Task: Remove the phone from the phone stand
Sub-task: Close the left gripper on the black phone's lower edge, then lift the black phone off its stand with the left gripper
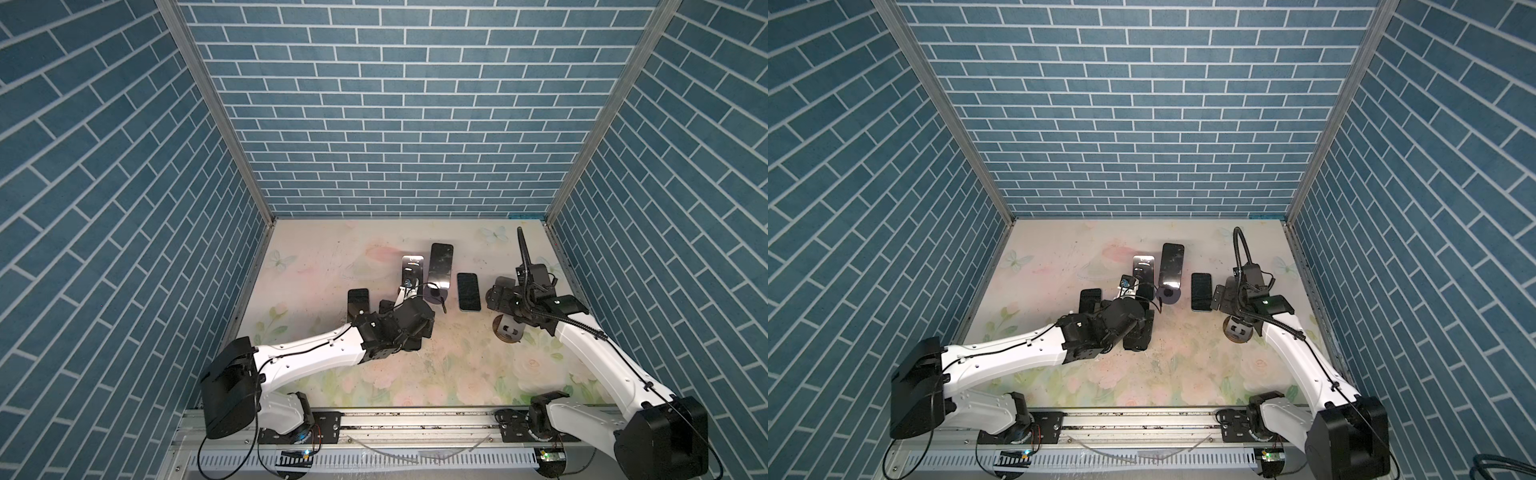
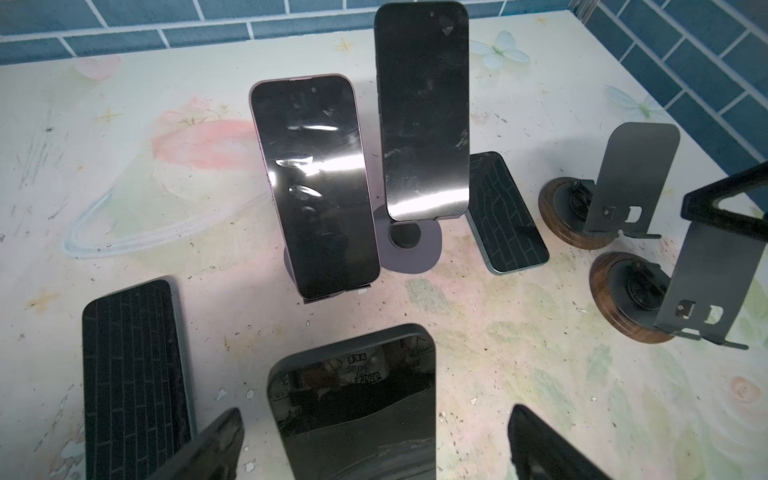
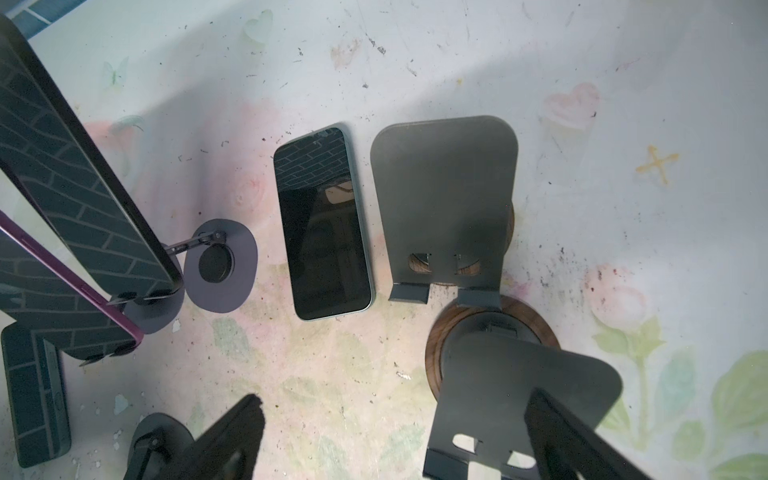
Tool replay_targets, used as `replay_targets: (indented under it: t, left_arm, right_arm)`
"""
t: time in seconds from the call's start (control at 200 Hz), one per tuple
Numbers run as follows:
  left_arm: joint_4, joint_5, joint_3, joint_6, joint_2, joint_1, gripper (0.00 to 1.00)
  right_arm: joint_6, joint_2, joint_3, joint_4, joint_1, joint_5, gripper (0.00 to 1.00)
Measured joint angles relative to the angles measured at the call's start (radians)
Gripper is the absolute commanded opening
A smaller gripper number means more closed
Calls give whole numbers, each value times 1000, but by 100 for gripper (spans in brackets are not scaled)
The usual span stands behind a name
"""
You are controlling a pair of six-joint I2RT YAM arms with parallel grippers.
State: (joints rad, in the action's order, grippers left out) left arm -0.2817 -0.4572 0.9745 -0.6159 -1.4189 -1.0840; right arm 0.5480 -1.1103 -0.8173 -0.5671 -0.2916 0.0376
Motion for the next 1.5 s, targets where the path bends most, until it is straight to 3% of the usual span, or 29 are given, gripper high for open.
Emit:
replay_targets:
  t: [0.385, 0.825, 1.175, 1.496]
  left_arm:
    - [-133, -80, 141, -90, -163, -3, 100]
    - [-189, -133, 145, -152, -178, -4, 99]
    - [-191, -138, 145, -161, -180, -5, 80]
    - [-177, -139, 141, -154, -180, -6, 70]
  right_arm:
    - [-23, 13, 21, 0, 0, 7, 99]
    - [-33, -4, 35, 8, 0, 8, 99]
    - [-34, -4, 40, 14, 0, 8, 99]
    - [-33, -4, 50, 14, 0, 8, 99]
